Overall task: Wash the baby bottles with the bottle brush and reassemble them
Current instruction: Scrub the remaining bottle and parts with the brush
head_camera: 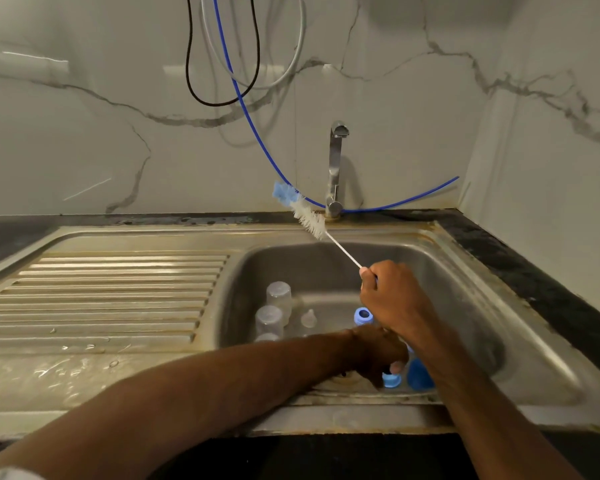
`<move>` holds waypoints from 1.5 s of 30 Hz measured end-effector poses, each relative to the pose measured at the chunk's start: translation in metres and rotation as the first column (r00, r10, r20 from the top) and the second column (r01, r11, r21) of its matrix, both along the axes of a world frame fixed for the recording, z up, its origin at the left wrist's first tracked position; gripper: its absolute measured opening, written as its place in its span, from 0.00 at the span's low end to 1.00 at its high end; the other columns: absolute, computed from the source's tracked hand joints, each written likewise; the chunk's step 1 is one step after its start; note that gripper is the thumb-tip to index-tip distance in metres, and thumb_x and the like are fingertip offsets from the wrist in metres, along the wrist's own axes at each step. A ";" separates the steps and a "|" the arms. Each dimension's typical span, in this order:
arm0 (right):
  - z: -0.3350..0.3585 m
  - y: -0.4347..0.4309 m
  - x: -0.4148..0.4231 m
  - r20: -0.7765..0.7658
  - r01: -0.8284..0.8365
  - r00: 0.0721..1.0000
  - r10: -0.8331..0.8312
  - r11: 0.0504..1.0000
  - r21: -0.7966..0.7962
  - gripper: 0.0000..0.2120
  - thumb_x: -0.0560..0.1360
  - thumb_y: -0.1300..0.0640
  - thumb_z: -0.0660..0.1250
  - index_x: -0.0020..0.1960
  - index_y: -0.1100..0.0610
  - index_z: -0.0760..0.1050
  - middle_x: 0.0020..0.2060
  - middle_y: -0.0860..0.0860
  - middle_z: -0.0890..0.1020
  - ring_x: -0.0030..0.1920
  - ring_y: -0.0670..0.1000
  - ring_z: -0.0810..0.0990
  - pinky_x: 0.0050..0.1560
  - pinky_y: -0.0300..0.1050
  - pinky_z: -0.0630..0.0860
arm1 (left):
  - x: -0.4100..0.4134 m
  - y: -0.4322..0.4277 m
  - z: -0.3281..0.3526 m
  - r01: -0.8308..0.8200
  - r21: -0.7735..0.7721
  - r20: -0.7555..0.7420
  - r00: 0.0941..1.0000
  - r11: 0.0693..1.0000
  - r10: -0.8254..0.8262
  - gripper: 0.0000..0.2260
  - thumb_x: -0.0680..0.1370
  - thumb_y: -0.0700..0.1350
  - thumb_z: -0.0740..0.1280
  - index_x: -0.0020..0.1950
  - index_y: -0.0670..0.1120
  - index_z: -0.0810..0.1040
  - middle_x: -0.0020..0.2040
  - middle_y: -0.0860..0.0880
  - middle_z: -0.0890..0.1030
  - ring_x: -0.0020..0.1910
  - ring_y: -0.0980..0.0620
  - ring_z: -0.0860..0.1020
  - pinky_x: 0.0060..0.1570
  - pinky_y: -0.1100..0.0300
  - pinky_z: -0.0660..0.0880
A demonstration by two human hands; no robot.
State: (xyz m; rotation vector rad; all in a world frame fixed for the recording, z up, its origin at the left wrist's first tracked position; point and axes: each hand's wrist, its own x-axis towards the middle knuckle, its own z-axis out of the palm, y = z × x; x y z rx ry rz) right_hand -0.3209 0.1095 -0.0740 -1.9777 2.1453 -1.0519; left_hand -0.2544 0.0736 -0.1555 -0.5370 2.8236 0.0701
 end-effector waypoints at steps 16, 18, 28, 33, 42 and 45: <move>0.001 0.001 0.000 0.010 0.012 1.000 -0.012 1.000 0.023 0.23 0.82 0.51 0.61 0.30 0.55 0.63 0.28 0.52 0.72 0.32 0.56 0.72 0.36 0.46 0.64 | 0.018 -0.010 0.034 -0.182 0.179 -0.068 0.978 0.967 0.197 0.22 0.78 0.46 0.73 0.70 0.40 0.75 0.64 0.42 0.79 0.66 0.42 0.75 0.63 0.57 0.68; 0.002 0.004 0.001 0.046 0.004 0.999 -0.005 1.000 0.021 0.23 0.82 0.50 0.61 0.30 0.56 0.66 0.27 0.52 0.74 0.31 0.56 0.75 0.35 0.48 0.69 | 0.036 -0.013 0.048 -0.238 0.265 -0.203 0.934 0.934 0.295 0.23 0.75 0.48 0.74 0.67 0.41 0.78 0.59 0.43 0.81 0.61 0.42 0.78 0.61 0.57 0.72; 0.005 0.012 0.000 0.203 -0.067 0.977 0.072 0.997 -0.033 0.19 0.80 0.50 0.66 0.34 0.57 0.80 0.25 0.44 0.79 0.27 0.45 0.76 0.35 0.46 0.74 | 0.141 -0.051 0.092 -0.099 0.937 -0.312 0.190 0.334 0.931 0.10 0.78 0.40 0.73 0.58 0.42 0.80 0.51 0.39 0.81 0.44 0.47 0.80 0.44 0.56 0.83; 0.007 0.012 -0.006 0.333 -0.073 0.938 0.097 0.994 -0.082 0.18 0.80 0.53 0.68 0.32 0.54 0.79 0.23 0.46 0.78 0.24 0.42 0.73 0.34 0.46 0.73 | 0.164 -0.063 0.093 0.331 0.941 -0.053 -0.062 0.071 0.997 0.21 0.77 0.48 0.72 0.65 0.39 0.77 0.57 0.38 0.79 0.50 0.46 0.81 0.43 0.58 0.82; 0.000 0.022 -0.012 0.242 -0.144 0.960 0.144 0.989 -0.016 0.26 0.79 0.47 0.69 0.29 0.64 0.73 0.20 0.49 0.69 0.24 0.45 0.68 0.34 0.55 0.74 | 0.194 -0.076 0.101 0.715 0.677 0.084 -0.308 0.173 0.948 0.17 0.82 0.44 0.67 0.69 0.38 0.74 0.62 0.35 0.80 0.59 0.40 0.83 0.49 0.55 0.84; 0.000 0.025 -0.012 0.240 -0.158 0.958 0.157 0.987 -0.016 0.26 0.79 0.48 0.69 0.30 0.66 0.72 0.21 0.50 0.69 0.25 0.47 0.68 0.34 0.55 0.74 | 0.200 -0.079 0.100 0.748 0.624 0.124 -0.380 0.226 0.917 0.18 0.81 0.42 0.69 0.70 0.39 0.73 0.63 0.35 0.80 0.58 0.40 0.83 0.49 0.54 0.84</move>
